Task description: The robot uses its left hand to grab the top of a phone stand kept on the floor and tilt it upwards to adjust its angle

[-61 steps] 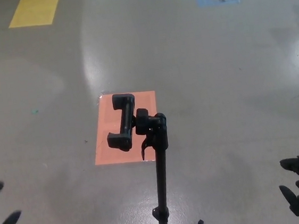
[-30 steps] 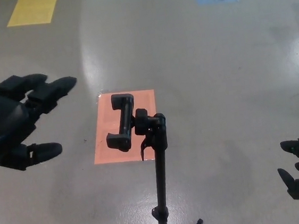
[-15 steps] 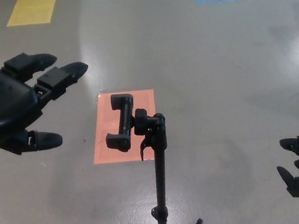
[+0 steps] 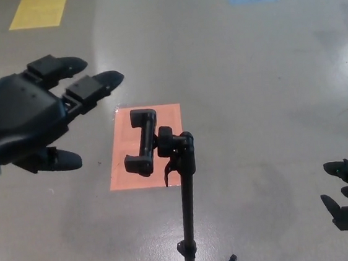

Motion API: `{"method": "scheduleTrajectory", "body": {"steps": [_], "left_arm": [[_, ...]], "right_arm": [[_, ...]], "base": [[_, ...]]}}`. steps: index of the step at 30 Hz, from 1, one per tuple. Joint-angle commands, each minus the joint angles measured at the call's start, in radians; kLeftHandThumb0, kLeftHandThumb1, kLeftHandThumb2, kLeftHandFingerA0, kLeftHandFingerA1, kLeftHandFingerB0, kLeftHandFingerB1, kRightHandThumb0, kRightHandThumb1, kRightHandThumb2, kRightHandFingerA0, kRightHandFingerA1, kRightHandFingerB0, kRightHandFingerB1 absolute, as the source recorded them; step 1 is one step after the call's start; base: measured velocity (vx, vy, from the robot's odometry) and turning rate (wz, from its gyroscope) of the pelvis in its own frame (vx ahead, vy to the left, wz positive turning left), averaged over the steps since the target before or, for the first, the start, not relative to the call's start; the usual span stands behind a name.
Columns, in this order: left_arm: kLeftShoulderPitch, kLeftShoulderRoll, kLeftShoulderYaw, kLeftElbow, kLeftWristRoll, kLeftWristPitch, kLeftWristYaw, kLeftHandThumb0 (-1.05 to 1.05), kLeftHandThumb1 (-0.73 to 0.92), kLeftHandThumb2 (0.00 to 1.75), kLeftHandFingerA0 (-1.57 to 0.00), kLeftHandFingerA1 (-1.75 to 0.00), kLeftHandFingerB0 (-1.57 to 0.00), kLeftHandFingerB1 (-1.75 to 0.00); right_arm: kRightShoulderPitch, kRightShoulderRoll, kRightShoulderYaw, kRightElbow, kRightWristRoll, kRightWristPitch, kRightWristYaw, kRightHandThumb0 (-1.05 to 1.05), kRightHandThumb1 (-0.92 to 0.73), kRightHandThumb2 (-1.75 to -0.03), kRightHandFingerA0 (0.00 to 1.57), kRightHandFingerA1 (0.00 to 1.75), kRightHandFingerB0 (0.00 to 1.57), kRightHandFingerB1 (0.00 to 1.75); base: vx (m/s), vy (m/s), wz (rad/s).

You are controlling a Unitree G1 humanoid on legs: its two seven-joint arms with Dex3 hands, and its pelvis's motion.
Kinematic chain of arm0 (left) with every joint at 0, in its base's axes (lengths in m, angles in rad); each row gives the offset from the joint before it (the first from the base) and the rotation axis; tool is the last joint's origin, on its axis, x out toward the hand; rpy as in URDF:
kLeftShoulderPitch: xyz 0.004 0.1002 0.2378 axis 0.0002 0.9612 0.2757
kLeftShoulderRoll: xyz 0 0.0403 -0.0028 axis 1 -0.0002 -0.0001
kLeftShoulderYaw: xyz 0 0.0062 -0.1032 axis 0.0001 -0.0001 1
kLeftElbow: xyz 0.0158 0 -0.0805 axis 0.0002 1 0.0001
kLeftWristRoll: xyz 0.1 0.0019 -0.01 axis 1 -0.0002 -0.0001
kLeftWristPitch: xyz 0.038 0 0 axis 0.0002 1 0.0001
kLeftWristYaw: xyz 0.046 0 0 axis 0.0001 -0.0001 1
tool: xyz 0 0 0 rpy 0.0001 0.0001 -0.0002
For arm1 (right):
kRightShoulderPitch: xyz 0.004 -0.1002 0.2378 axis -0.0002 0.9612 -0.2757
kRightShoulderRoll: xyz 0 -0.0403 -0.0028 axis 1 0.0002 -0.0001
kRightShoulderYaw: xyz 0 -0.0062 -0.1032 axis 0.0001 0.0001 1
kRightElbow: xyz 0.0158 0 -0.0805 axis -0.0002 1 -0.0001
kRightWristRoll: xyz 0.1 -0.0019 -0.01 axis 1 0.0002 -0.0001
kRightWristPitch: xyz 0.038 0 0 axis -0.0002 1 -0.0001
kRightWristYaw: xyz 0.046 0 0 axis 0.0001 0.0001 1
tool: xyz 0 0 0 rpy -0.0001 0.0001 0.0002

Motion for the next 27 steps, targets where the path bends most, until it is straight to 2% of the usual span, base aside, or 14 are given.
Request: {"method": "scheduleTrajectory", "body": {"steps": [1,2,3,8,14,15,16,18,19,20,27], "left_arm": [[-0.016,-0.001,-0.022,-0.026,0.052,0.025,-0.070,-0.10,0.49,0.55,-0.07,-0.25,0.00,-0.25],[-0.017,-0.004,-0.027,-0.029,0.048,0.025,-0.083,-0.03,0.54,0.55,-0.05,-0.24,-0.01,-0.27],[-0.018,-0.006,-0.030,-0.029,0.048,0.024,-0.090,-0.11,0.44,0.68,-0.04,-0.19,0.00,-0.22],[-0.015,-0.016,-0.042,-0.031,0.074,0.015,-0.077,-0.06,0.45,0.73,-0.01,-0.17,0.00,-0.25],[-0.013,-0.026,-0.052,-0.043,0.091,0.016,-0.087,-0.12,0.49,0.73,-0.03,-0.19,-0.02,-0.26],[-0.013,-0.030,-0.052,-0.040,0.093,0.010,-0.075,-0.12,0.56,0.58,-0.04,-0.24,-0.03,-0.28],[-0.013,-0.033,-0.053,-0.039,0.096,0.008,-0.072,-0.15,0.49,0.67,-0.07,-0.18,-0.04,-0.25],[-0.013,-0.034,-0.055,-0.041,0.100,0.009,-0.074,-0.15,0.49,0.67,-0.07,-0.18,-0.04,-0.25],[-0.012,-0.033,-0.055,-0.045,0.103,0.012,-0.079,-0.15,0.57,0.57,-0.03,-0.25,-0.02,-0.28],[-0.010,-0.034,-0.054,-0.048,0.101,0.014,-0.084,-0.18,0.52,0.66,-0.09,-0.18,-0.06,-0.24],[-0.005,-0.042,-0.052,-0.057,0.112,0.024,-0.091,-0.17,0.50,0.68,-0.07,-0.20,-0.04,-0.22]], "right_arm": [[-0.006,-0.014,0.007,0.003,-0.006,0.014,0.003,-0.33,-0.60,-1.11,0.00,0.48,0.00,0.47],[-0.005,-0.014,0.004,0.002,-0.002,0.008,0.008,-0.33,-0.60,-1.11,0.00,0.47,0.00,0.47],[-0.006,-0.015,0.003,0.003,-0.002,0.007,0.008,-0.33,-0.60,-1.11,0.00,0.47,0.00,0.47],[-0.010,-0.016,0.005,0.005,-0.005,0.012,0.008,-0.33,-0.60,-1.11,0.00,0.47,0.00,0.47],[-0.014,-0.016,0.004,0.006,-0.004,0.018,0.014,-0.33,-0.60,-1.11,0.00,0.48,0.00,0.47],[-0.015,-0.016,0.002,0.006,-0.002,0.019,0.015,-0.33,-0.60,-1.11,0.00,0.47,0.00,0.47],[-0.016,-0.015,0.000,0.005,0.000,0.018,0.018,-0.33,-0.60,-1.11,0.00,0.47,0.00,0.47],[-0.016,-0.015,-0.002,0.005,0.002,0.018,0.021,-0.33,-0.60,-1.11,0.00,0.47,0.00,0.47],[-0.016,-0.017,0.000,0.005,-0.001,0.019,0.020,-0.33,-0.60,-1.11,0.00,0.47,0.00,0.47],[-0.017,-0.017,0.003,0.005,-0.004,0.021,0.018,-0.33,-0.60,-1.11,0.00,0.48,0.00,0.47],[-0.018,-0.017,0.004,0.007,-0.007,0.023,0.018,-0.33,-0.60,-1.11,0.00,0.47,0.00,0.46]], "base": [[0.00,0.000,0.00],[0.00,0.000,0.00],[0.00,0.000,0.00],[0.00,0.000,0.00],[0.00,0.000,0.00],[0.00,0.000,0.00],[0.00,0.000,0.00],[0.00,0.000,0.00],[0.00,0.000,0.00],[0.00,0.000,0.00],[0.00,0.000,0.00]]}}
